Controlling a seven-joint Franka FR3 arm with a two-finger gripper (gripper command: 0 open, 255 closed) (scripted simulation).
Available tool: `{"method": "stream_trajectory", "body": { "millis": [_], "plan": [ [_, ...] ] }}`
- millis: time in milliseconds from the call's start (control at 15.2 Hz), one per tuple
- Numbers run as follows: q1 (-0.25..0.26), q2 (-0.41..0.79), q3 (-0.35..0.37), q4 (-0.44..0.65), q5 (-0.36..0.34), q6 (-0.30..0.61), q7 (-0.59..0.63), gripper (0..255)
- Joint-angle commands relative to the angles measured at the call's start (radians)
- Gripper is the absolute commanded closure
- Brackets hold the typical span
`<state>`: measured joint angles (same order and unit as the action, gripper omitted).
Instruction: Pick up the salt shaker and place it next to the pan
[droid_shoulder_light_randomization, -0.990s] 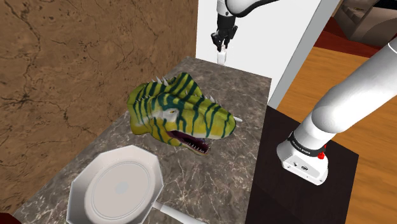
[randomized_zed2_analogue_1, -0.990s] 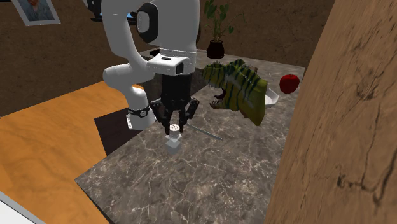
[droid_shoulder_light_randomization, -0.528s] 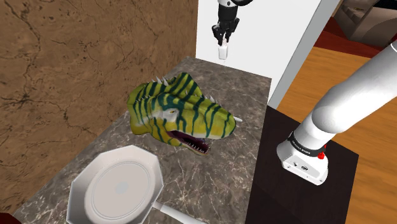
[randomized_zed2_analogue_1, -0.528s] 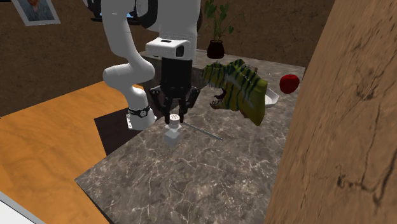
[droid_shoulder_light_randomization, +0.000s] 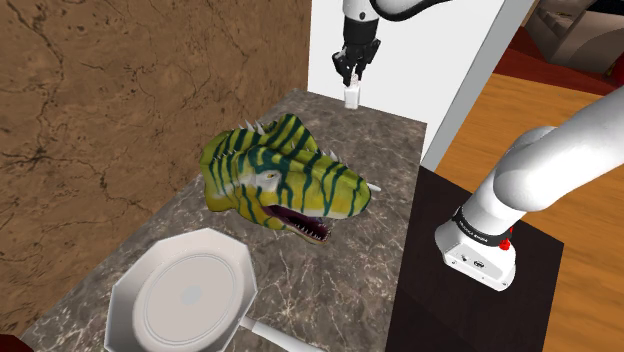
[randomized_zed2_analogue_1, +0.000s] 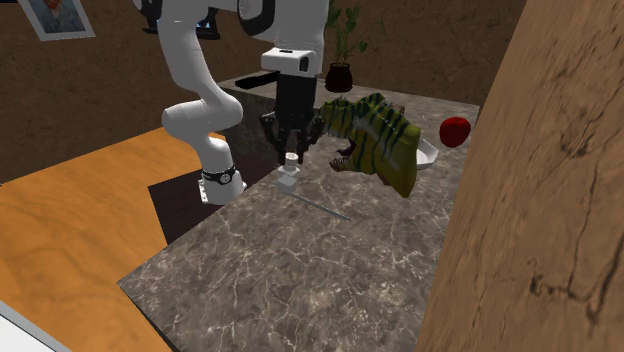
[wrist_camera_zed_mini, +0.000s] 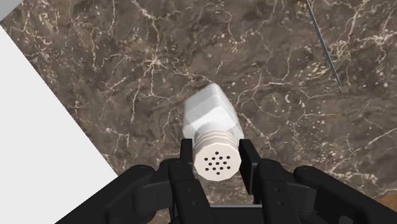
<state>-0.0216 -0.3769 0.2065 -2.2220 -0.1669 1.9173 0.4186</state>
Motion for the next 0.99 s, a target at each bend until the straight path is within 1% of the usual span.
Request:
{"method": "stream_trajectory", "body": {
  "millis": [0, 462, 924],
  "plan": [
    [0.020, -0.038, 0.027, -0.030, 0.016, -0.015, 0.037, 255],
    [0.098, -0.144, 0.130, -0.091, 0.087, -0.080, 0.169, 255],
    [0.174, -0.199, 0.249, -0.095, 0.166, -0.148, 0.316, 255]
  ]
}}
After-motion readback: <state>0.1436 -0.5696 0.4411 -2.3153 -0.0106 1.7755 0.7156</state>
